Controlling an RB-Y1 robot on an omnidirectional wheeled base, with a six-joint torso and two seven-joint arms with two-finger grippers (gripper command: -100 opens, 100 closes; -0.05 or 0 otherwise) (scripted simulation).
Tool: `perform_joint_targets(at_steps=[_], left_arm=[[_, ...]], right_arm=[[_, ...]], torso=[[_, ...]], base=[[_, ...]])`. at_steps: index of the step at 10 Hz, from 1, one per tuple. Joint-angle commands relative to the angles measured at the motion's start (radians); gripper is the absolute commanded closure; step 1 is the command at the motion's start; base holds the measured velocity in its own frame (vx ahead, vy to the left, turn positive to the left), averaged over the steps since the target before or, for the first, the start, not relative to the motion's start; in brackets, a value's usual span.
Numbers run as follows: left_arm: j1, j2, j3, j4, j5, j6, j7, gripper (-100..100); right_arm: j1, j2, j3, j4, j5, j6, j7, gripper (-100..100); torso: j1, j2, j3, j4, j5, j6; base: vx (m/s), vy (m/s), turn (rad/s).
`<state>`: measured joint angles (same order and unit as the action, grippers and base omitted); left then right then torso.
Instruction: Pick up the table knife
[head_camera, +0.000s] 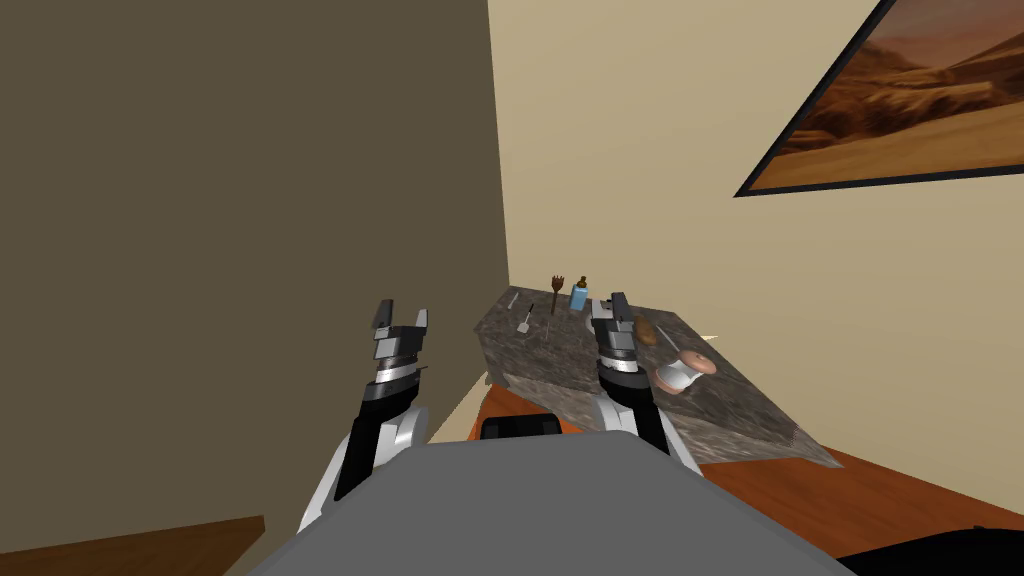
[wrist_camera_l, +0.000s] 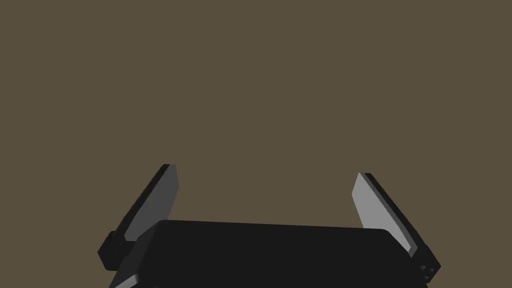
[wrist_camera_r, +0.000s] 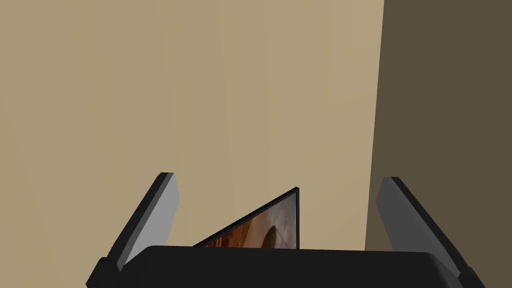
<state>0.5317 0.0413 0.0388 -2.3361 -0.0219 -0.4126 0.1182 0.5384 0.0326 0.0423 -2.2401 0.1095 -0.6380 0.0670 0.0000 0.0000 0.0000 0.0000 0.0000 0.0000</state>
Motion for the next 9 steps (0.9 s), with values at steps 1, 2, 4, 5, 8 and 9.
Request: perform_joint_targets(at_steps=[1,2,4,5,8,9], left_arm=[[0.000,0.000,0.000,0.000,0.000,0.000,0.000,0],[0.000,0.000,0.000,0.000,0.000,0.000,0.000,0],[0.000,0.000,0.000,0.000,0.000,0.000,0.000,0],[0.000,0.000,0.000,0.000,0.000,0.000,0.000,0],[0.000,0.000,0.000,0.000,0.000,0.000,0.000,0],[0.000,0.000,0.000,0.000,0.000,0.000,0.000,0]], right_arm=[[-0.011,-0.039,0.000,0.007,-0.001,0.017,0.006,-100],[-0.021,-0.066,0.000,0.013,-0.001,0.034,0.012,-100],[-0.053,-0.115,0.001,0.033,-0.003,0.084,0.030,-100],[-0.073,-0.136,0.002,0.047,-0.005,0.107,0.042,-100],[-0.123,-0.167,0.002,0.079,-0.008,0.186,0.071,-100],[-0.151,-0.178,0.003,0.099,-0.010,0.220,0.088,-100]], torso=[[0.000,0.000,0.000,0.000,0.000,0.000],[-0.001,0.000,0.000,0.000,0.000,0.000],[-0.001,0.002,0.001,0.000,0.000,0.000],[-0.002,0.003,0.001,0.001,0.000,0.000],[-0.001,0.002,0.001,0.000,0.000,0.000],[-0.002,0.003,0.001,0.001,0.000,0.000]], base=[[-0.010,-0.004,-0.015],[-0.023,-0.007,-0.025],[-0.041,-0.015,-0.036],[-0.055,-0.024,-0.043],[-0.039,-0.016,-0.027],[-0.064,-0.030,-0.056]])
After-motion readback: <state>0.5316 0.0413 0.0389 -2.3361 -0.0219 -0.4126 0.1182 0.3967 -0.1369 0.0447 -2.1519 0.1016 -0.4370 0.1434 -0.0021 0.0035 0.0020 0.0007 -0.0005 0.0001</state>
